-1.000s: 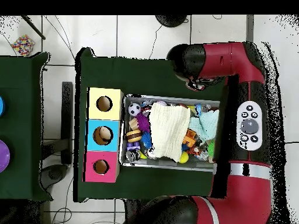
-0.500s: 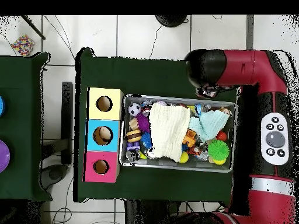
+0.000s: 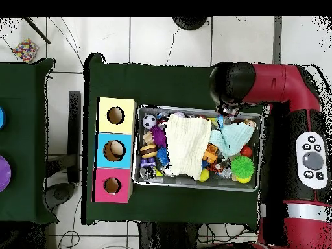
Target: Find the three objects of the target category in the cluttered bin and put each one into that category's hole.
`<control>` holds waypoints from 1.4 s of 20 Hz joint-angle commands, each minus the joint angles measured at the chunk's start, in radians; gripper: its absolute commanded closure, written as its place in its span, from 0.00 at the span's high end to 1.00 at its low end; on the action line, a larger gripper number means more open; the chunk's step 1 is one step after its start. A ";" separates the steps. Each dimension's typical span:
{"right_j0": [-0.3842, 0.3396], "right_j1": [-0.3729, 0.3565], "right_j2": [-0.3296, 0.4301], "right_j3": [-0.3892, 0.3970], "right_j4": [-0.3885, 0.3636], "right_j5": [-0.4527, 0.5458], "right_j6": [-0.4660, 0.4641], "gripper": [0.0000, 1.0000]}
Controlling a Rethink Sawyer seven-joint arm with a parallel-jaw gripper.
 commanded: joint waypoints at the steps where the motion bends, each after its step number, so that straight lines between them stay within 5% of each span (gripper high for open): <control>1: -0.071 0.038 0.158 0.198 0.093 -0.083 -0.255 1.00; 9: -0.118 0.076 0.230 0.217 0.060 -0.106 -0.370 1.00; 13: -0.064 0.078 0.178 0.123 -0.116 -0.118 -0.452 1.00; 28: -0.011 0.223 0.135 -0.061 -0.253 -0.071 -0.528 1.00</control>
